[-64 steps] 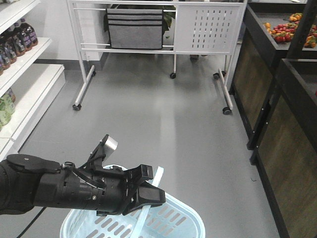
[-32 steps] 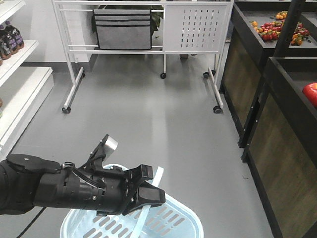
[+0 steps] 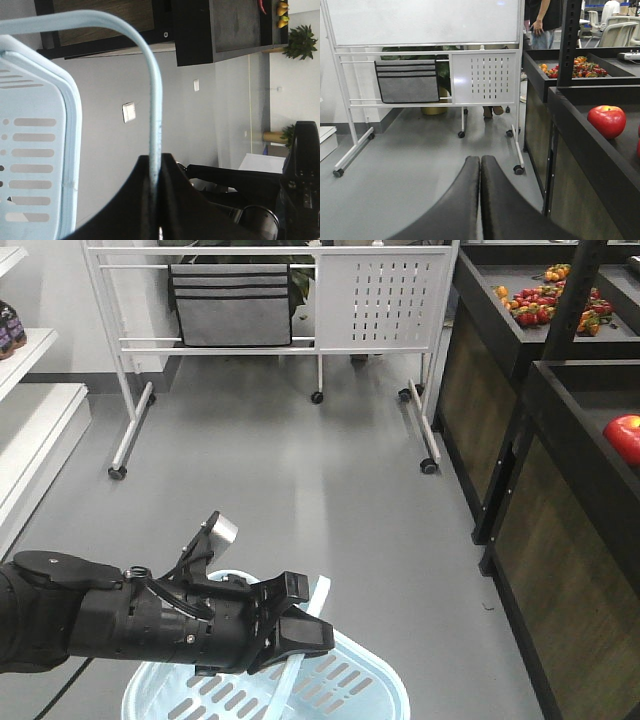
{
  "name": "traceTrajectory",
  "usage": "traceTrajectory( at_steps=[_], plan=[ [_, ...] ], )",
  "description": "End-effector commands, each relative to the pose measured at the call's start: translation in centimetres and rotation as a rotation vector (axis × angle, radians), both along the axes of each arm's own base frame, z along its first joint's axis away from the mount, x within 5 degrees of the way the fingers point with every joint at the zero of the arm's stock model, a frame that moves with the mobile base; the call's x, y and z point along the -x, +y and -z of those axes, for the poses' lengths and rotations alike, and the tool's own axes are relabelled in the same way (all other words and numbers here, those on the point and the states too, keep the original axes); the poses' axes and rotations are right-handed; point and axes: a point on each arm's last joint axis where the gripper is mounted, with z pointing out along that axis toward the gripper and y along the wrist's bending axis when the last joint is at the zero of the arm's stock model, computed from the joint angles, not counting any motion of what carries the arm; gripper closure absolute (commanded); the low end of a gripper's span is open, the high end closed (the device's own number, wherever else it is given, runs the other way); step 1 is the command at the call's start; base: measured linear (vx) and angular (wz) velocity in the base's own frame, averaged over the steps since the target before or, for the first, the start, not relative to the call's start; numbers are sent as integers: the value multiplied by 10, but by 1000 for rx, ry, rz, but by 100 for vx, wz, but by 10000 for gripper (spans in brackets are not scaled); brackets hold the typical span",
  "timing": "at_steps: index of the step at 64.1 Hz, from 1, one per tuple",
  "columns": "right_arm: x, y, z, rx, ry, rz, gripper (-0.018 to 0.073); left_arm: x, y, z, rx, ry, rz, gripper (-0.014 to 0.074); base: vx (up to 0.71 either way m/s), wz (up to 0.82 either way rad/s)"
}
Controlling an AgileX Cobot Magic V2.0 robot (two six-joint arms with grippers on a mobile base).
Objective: Place coke in basket with both arms
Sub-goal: 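Drive the base toward the whiteboard stand carrying the basket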
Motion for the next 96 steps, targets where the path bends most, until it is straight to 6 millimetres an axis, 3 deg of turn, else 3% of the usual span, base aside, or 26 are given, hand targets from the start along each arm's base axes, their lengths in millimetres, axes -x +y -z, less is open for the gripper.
traceTrajectory(
  at_steps=[1,96],
  plan=[
    [0,-1,-6,5,-86,8,569,1,-4,-25,125,-16,-18,603,13,-10],
    [0,-1,-6,5,-86,8,569,1,-4,-25,125,-16,-18,603,22,-1]
  ],
)
